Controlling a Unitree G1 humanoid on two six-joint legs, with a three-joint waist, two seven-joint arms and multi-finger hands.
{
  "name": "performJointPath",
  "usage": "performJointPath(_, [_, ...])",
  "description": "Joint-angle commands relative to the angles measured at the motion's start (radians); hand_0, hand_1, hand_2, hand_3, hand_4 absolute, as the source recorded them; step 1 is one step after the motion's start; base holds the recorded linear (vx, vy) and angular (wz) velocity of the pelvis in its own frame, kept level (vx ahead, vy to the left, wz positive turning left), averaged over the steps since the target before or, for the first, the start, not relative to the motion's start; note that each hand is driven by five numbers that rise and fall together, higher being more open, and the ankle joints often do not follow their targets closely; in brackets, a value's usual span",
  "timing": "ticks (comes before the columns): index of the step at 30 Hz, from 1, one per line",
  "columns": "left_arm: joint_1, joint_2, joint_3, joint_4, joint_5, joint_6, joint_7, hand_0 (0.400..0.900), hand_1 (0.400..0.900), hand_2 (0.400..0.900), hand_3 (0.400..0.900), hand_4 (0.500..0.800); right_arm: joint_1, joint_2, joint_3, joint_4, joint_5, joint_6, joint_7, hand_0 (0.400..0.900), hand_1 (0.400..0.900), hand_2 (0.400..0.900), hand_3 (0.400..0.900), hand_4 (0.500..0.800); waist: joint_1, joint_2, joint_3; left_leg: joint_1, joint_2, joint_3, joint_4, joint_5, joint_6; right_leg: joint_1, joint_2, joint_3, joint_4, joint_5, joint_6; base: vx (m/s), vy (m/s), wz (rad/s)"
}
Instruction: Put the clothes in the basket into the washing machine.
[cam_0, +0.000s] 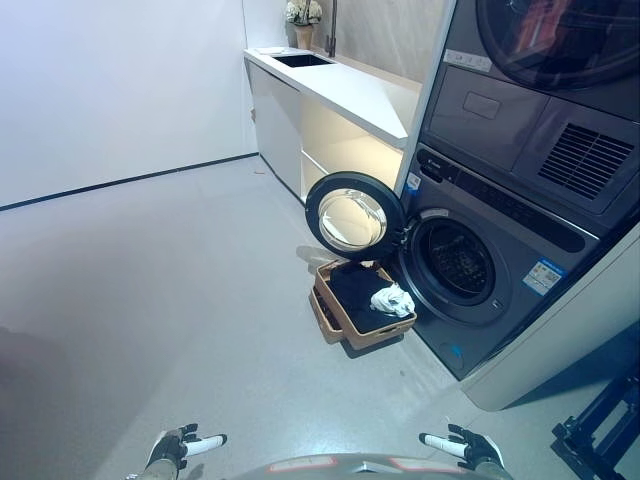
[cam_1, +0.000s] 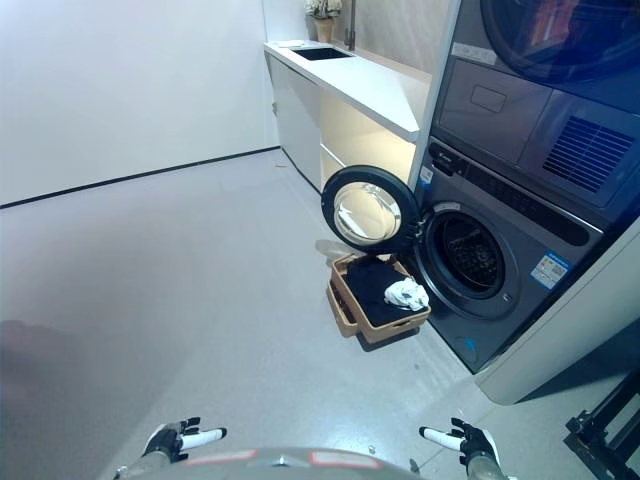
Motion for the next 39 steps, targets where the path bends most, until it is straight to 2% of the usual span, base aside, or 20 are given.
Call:
performJointPath(1, [-0.107, 0.049, 0.039, 0.065, -0.007, -0.048, 0.028, 0.9, 0.9, 0.9, 0.9, 0.8, -0.094, -0.024, 0.027, 0.019, -0.01, -0.046, -0.016, 0.9, 0.9, 0.9, 0.9, 0.8, -0.011, -0.032, 0.01, -0.052, -0.003, -0.04, 0.004, -0.029, -0.009, 0.005, -0.064, -0.035, 0.007, 0.054, 0.057, 0.0, 0.0, 0.0])
performJointPath(12, [-0.104, 0.047, 0.054, 0.065, -0.035, -0.052, 0.022, 0.9, 0.9, 0.9, 0.9, 0.8, -0.094, -0.024, 0.025, 0.025, -0.01, -0.045, -0.016, 0.9, 0.9, 0.9, 0.9, 0.8, -0.01, -0.035, 0.016, -0.058, -0.004, -0.042, 0.004, -0.027, -0.009, 0.0, -0.064, -0.034, 0.01, 0.055, 0.056, 0.0, 0.0, 0.0])
performJointPath(26, [-0.114, 0.045, 0.036, 0.078, -0.022, -0.047, 0.021, 0.9, 0.9, 0.9, 0.9, 0.8, -0.107, -0.019, 0.027, 0.031, -0.003, -0.039, -0.013, 0.9, 0.9, 0.9, 0.9, 0.8, -0.013, -0.042, 0.025, -0.065, -0.021, -0.039, 0.004, -0.033, 0.004, -0.02, -0.083, -0.024, 0.034, 0.056, 0.065, 0.0, 0.014, -0.01])
performJointPath(33, [-0.113, 0.045, 0.038, 0.072, -0.04, -0.048, 0.017, 0.9, 0.9, 0.9, 0.9, 0.8, -0.112, -0.02, 0.012, 0.036, 0.007, -0.033, -0.011, 0.9, 0.9, 0.9, 0.9, 0.8, -0.011, -0.045, 0.034, -0.074, -0.059, -0.038, 0.025, -0.053, 0.038, -0.067, -0.123, 0.009, 0.123, 0.047, 0.082, 0.01, 0.092, -0.04])
performJointPath(36, [-0.113, 0.045, 0.038, 0.074, -0.042, -0.049, 0.014, 0.9, 0.9, 0.9, 0.9, 0.8, -0.112, -0.019, 0.003, 0.034, 0.017, -0.03, -0.007, 0.9, 0.9, 0.9, 0.9, 0.8, -0.013, -0.049, 0.041, -0.084, -0.095, -0.042, 0.071, -0.083, 0.058, -0.087, -0.156, 0.036, 0.194, 0.063, 0.092, 0.02, 0.166, -0.01])
performJointPath(38, [-0.116, 0.044, 0.036, 0.068, -0.04, -0.048, 0.01, 0.9, 0.9, 0.9, 0.9, 0.8, -0.109, -0.023, -0.002, 0.033, 0.02, -0.028, -0.006, 0.9, 0.9, 0.9, 0.9, 0.8, -0.015, -0.048, 0.051, -0.089, -0.128, -0.051, 0.123, -0.11, 0.074, -0.112, -0.181, 0.063, 0.272, 0.099, 0.085, 0.02, 0.165, 0.04])
performJointPath(39, [-0.116, 0.044, 0.036, 0.068, -0.04, -0.048, 0.01, 0.9, 0.9, 0.9, 0.9, 0.8, -0.109, -0.023, -0.002, 0.033, 0.02, -0.028, -0.006, 0.9, 0.9, 0.9, 0.9, 0.8, -0.014, -0.048, 0.051, -0.091, -0.129, -0.05, 0.125, -0.111, 0.075, -0.115, -0.182, 0.065, 0.274, 0.098, 0.086, 0.01, 0.25, 0.15])
